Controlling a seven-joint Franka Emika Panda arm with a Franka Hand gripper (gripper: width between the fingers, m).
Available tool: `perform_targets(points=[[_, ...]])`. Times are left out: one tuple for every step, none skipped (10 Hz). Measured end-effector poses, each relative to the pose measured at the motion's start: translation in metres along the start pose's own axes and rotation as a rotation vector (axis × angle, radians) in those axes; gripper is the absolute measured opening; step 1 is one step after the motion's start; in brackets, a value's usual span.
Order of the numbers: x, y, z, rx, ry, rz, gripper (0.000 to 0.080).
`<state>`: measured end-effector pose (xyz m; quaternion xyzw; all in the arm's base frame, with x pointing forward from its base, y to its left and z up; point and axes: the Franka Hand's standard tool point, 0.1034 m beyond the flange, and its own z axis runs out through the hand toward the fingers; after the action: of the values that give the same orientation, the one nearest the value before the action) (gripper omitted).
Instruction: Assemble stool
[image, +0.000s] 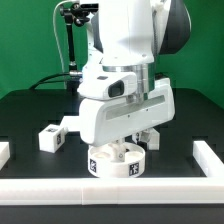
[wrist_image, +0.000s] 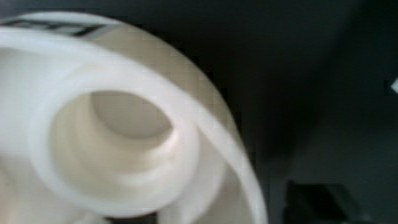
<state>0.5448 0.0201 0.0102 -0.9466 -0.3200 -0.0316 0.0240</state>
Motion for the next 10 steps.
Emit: perform_targets(points=[[0.0,0.0,0.0,0.0,0.0,0.0,0.0245],[0.0,0.0,0.0,0.0,0.0,0.0,0.0072],[0.0004,0.0003,-0.0004,-0.001,0.002,0.0,0.0029],[0.0004,0.0003,-0.0004,-0.001,0.002,0.0,0.0029],[0.0004,0.0003,-0.0004,-0.001,0.002,0.0,0.0029],[0.0004,0.0003,-0.0005,-0.001,0.002,0.0,0.0029],[0.0004,0.0003,-0.0005,-0.001,0.002,0.0,0.0029],[0.0005,0.0003,-0.0005,-0.001,0.002,0.0,0.0029],[0.0018,-0.0011,-0.0005,-0.001,0.002,-0.004,0.0029],[0.0086,-0.0076,-0.0008,0.001,0.005,-0.022,0.0029]])
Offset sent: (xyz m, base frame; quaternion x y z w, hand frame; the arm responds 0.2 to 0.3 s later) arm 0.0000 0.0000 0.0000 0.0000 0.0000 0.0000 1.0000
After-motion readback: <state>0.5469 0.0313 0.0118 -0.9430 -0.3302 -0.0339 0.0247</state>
